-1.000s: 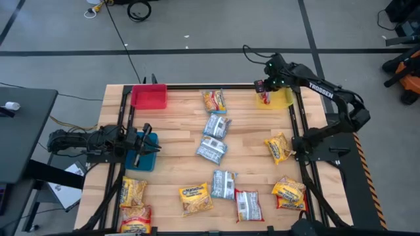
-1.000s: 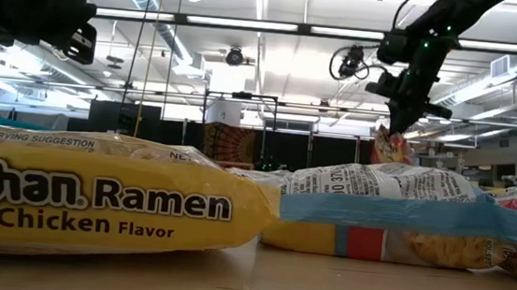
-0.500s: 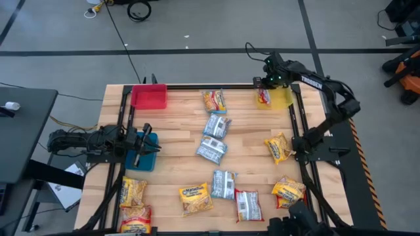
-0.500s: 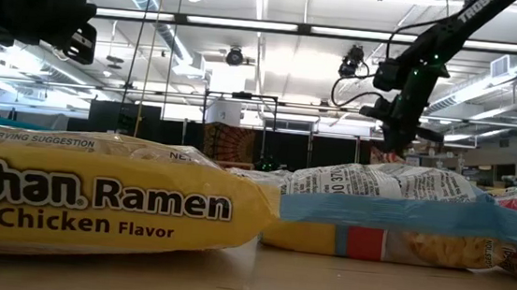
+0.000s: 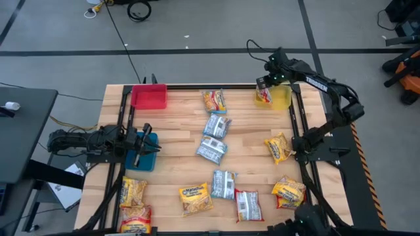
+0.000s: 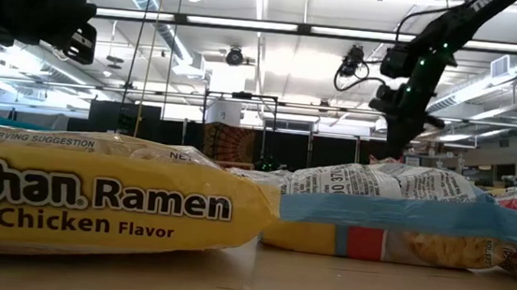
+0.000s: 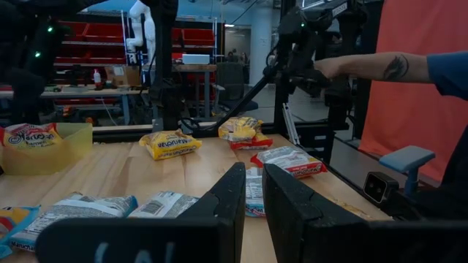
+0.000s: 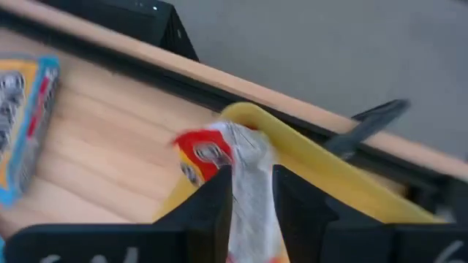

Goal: Sort Maruchan noodles
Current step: Put the red noodle pack into the yellow bin

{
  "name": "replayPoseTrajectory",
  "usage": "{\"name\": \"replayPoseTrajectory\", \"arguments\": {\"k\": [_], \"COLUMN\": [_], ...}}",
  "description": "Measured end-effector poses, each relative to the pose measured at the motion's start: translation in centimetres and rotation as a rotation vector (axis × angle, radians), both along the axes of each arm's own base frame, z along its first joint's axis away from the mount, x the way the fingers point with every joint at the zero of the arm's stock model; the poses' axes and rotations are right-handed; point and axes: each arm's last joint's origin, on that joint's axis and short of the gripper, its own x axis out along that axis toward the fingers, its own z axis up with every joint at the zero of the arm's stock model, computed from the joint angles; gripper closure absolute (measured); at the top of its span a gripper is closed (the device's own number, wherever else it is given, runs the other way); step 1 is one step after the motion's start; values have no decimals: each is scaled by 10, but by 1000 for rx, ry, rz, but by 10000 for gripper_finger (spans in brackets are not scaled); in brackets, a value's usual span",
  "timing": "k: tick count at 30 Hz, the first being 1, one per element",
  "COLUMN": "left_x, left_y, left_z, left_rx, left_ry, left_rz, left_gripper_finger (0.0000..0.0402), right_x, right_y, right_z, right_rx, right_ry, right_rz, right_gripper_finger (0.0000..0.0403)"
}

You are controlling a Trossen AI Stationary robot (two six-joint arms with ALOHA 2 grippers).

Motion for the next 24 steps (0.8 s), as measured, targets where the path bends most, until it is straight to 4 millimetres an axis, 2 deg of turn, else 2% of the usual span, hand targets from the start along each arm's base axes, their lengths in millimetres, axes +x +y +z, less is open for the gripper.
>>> {"name": "replayPoseTrajectory", "arguments": {"k": [6,10,18,24], "left_x": [0,0,0,0], "left_y": [0,0,0,0], "left_z": [0,0,0,1], "left_rx": [0,0,0,8], "left_ry": [0,0,0,-9], "left_rz": [0,0,0,1], "left_gripper_finger": [349,349,349,349], "right_x": [-8,-1,19,33], "right_y": [21,23,26,26], "right_z": [0,-8,-26,-29], "right_rx": [47,88,187,203], "right_ry": [282,285,276,143], "right_rz": [21,18,162,230], "right_gripper_finger": [286,286,286,286]}}
